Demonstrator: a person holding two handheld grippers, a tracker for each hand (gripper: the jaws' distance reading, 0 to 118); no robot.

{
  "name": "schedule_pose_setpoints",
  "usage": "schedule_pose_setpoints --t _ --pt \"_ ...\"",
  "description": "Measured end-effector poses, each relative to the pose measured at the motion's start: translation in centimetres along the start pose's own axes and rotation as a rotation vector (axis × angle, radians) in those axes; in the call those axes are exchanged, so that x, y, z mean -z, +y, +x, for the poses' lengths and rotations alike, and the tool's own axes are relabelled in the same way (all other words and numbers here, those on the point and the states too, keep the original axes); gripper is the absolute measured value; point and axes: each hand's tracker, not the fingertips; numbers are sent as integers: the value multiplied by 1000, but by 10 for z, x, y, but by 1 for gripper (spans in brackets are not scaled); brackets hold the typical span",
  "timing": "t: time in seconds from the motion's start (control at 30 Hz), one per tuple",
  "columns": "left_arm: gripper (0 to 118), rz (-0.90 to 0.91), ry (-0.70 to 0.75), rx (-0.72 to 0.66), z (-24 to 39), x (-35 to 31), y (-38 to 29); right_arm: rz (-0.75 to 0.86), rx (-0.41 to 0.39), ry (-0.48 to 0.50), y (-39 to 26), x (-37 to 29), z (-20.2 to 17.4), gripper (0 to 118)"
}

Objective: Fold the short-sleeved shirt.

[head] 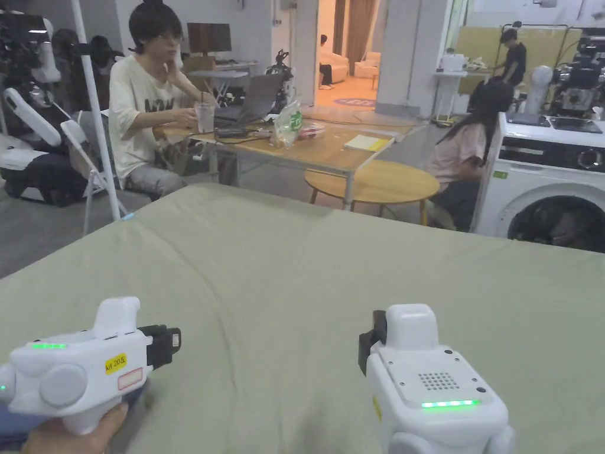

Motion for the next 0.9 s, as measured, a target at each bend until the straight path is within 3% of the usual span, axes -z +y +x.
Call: schedule_pose_setpoints --t 0.47,0.67,0.9 --pt "0 244 -4 214 204 31 -13 31 21 -288 -6 -71 126 0" --pt "0 301 -10 216 232 35 -20 36 72 -353 -12 -83 150 0" --pt "0 370 -14 256 244 26 -19 87 76 -371 -14 -92 156 0"
